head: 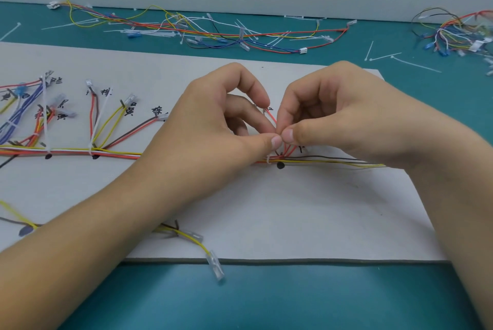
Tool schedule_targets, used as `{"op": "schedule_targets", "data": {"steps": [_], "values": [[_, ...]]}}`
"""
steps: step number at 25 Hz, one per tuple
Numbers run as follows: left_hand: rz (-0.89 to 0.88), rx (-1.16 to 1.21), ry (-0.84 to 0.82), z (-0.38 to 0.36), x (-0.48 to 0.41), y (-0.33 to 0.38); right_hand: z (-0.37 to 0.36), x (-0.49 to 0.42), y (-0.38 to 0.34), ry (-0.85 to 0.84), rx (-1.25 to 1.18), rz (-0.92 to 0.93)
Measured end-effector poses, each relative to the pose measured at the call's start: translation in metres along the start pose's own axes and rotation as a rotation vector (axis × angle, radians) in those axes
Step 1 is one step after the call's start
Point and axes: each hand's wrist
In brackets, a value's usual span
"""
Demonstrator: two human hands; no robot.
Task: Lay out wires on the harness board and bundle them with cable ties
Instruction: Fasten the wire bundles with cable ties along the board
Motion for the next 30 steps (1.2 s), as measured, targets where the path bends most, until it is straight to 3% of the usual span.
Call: {"op": "schedule_targets", "data": {"steps": [7, 15, 30], "values": [[0.055, 0.017, -0.059, 0.0018, -0.0037, 0.0044, -0.0027, -0.0031, 0.0014, 0.022, 0.005, 0.012], [-0.003, -0.019, -0.035, 0.0004, -0.0029, 0.0032, -0.0031, -0.0018, 0.0004, 0.019, -0.003, -0.008], [-0.109, -0.305, -0.018, -0.0067, 0.0031, 0.0069, -0.0017, -0.006, 0.0077, 0.174, 0.078, -0.015]]}}
Point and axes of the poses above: each hand's wrist, its own x-axis away from the middle knuckle, its own z-axis out of the back of the hand, y = z × x, and after that the axes turned 8 degrees about z, right-handed
